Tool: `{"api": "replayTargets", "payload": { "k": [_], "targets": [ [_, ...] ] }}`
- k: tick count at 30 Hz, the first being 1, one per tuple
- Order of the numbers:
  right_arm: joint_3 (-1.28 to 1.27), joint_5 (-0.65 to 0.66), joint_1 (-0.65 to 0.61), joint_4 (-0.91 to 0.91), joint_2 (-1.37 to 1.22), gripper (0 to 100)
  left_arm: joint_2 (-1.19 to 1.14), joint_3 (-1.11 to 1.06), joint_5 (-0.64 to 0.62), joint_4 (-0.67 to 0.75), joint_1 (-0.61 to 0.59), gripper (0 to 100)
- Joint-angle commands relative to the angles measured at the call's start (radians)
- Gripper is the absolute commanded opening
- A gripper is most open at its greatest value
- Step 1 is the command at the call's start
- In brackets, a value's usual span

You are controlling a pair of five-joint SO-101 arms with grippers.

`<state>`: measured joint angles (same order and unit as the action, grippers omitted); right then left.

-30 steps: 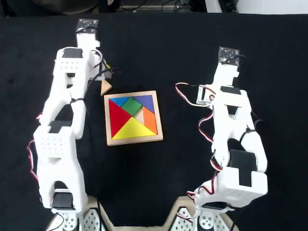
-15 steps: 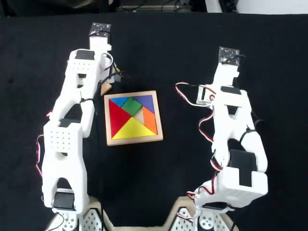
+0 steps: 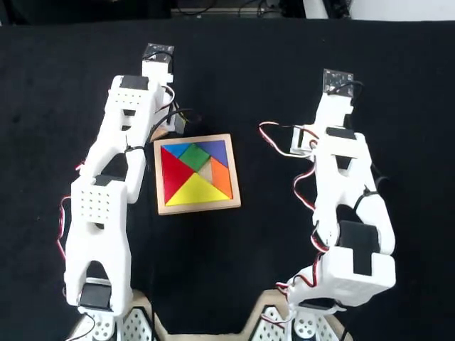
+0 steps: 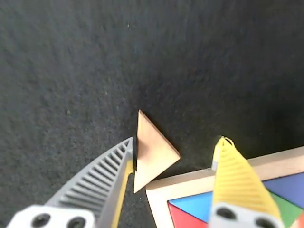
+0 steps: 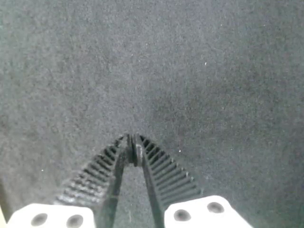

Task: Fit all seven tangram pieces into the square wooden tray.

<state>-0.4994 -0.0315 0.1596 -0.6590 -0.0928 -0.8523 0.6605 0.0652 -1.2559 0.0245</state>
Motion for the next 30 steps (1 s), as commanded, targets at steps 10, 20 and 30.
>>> {"api": "replayTargets", "payload": {
  "k": [10, 20, 30],
  "targets": [
    [0.051, 0.009, -0.014, 0.015, 0.002, 1.1, 0.147, 0.005, -0.008, -0.063, 0.005, 26],
    [0.051, 0.009, -0.014, 0.014, 0.002, 1.1, 0.147, -0.104, -0.008, 0.038, 0.033, 26],
    [0.051, 0.009, -0.014, 0.014, 0.002, 1.1, 0.147, -0.177, -0.003, 0.118, 0.002, 26]
  ]
}}
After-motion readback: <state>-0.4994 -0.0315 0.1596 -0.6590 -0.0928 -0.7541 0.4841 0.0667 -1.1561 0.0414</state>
